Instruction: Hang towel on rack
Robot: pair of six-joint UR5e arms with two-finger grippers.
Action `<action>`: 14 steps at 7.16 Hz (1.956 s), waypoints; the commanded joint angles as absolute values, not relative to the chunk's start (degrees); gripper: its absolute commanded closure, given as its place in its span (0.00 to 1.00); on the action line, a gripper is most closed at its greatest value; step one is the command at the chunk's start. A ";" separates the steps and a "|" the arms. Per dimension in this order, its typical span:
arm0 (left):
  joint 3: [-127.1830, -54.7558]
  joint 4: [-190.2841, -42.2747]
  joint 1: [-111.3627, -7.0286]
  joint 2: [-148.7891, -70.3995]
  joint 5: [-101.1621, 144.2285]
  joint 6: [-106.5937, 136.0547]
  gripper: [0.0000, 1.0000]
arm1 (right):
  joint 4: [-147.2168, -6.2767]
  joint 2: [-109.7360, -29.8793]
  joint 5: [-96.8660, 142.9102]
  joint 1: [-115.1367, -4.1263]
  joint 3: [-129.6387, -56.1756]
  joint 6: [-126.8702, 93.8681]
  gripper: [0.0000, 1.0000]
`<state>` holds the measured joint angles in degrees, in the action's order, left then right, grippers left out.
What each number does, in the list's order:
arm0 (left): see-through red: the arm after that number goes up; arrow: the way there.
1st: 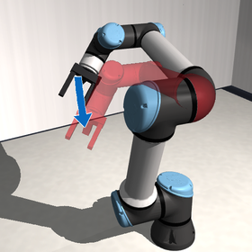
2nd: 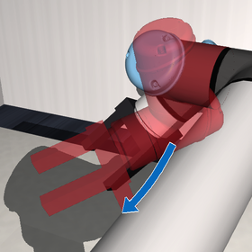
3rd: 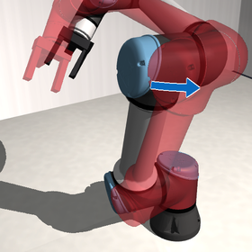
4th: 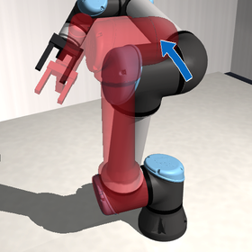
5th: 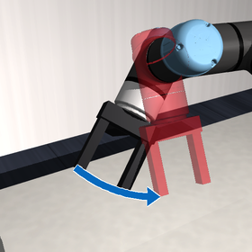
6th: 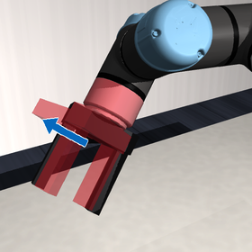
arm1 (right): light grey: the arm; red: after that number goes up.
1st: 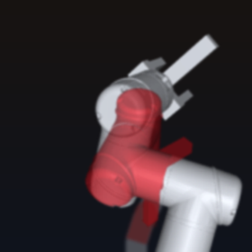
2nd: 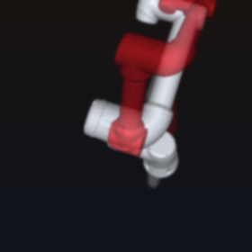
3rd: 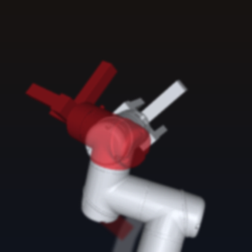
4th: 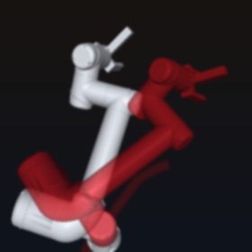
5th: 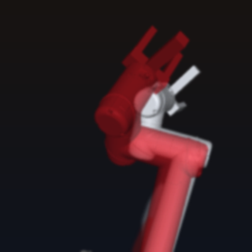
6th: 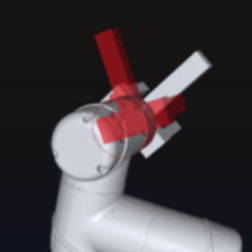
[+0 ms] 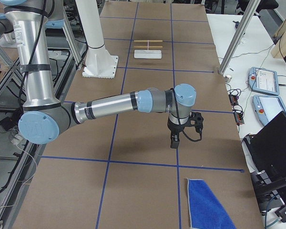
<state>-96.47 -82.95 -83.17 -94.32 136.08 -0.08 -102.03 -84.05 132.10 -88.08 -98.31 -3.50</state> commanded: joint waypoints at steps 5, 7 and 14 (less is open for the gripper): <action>-98.00 -87.01 -83.15 -93.34 136.14 0.88 0.02 | -94.60 -88.76 136.32 -86.41 -99.84 -3.60 0.00; -97.74 -87.10 -83.23 -93.34 137.71 0.70 0.02 | -93.08 -88.51 136.06 -82.63 -100.02 -4.31 0.00; -96.59 -86.92 -83.06 -93.25 141.50 0.88 0.02 | -91.68 -79.11 123.51 -82.53 -81.51 21.05 0.02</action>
